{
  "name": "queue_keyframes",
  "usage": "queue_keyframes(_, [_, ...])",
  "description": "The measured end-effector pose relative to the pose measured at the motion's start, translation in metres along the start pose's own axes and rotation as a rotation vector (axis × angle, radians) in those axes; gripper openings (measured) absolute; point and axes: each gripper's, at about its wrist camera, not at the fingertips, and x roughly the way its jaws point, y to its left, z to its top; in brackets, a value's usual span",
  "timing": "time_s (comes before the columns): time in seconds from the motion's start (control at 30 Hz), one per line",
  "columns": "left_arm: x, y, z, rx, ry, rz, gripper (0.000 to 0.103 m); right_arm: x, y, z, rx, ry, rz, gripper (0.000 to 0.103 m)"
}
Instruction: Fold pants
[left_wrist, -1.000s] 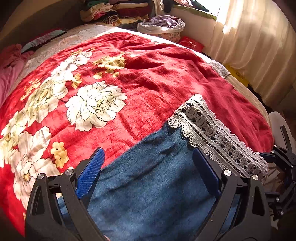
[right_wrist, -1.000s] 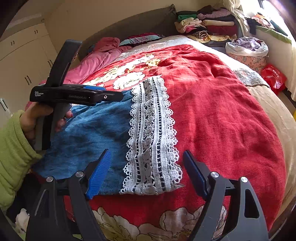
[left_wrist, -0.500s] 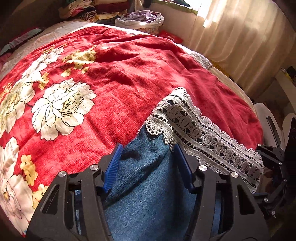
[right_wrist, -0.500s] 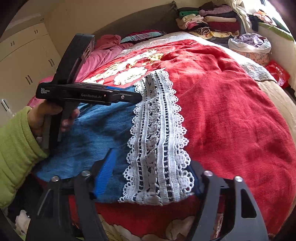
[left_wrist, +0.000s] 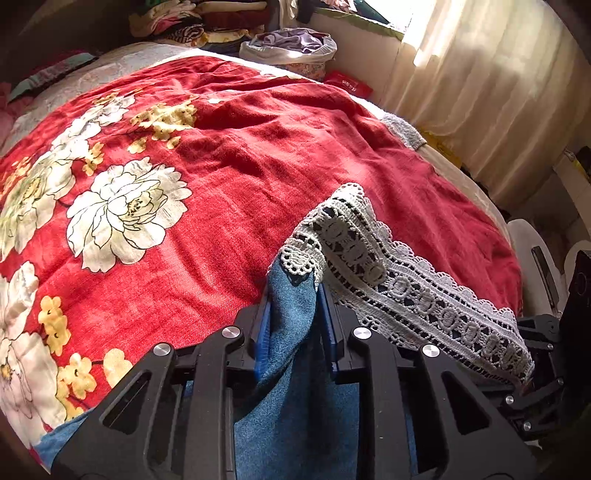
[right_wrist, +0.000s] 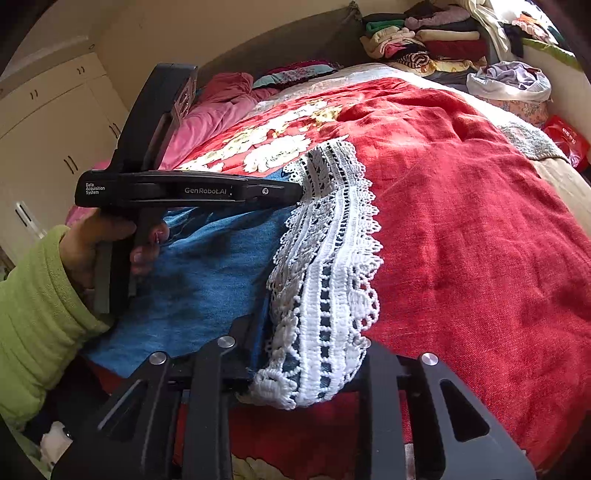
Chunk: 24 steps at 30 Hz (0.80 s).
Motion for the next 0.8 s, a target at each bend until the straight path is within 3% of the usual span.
queue_keyframes(0.23, [-0.042, 0.019, -0.006, -0.123, -0.136, -0.127, 0.008, -0.017, 0.034, 0.017, -0.08, -0.051, 0.034, 0.019])
queue_keyframes(0.4, [-0.092, 0.035, -0.017, -0.168, -0.243, -0.148, 0.008, -0.027, 0.079, 0.031, -0.182, -0.084, 0.075, 0.019])
queue_keyframes(0.57, [-0.125, 0.058, -0.04, -0.206, -0.297, -0.119, 0.008, -0.019, 0.13, 0.035, -0.301, -0.073, 0.12, 0.019])
queue_keyframes(0.73, [-0.127, 0.091, -0.078, -0.299, -0.257, -0.071, 0.009, 0.013, 0.17, 0.021, -0.385, 0.01, 0.125, 0.019])
queue_keyframes(0.8, [-0.132, 0.107, -0.095, -0.364, -0.256, -0.045, 0.018, 0.028, 0.184, 0.014, -0.413, 0.045, 0.112, 0.019])
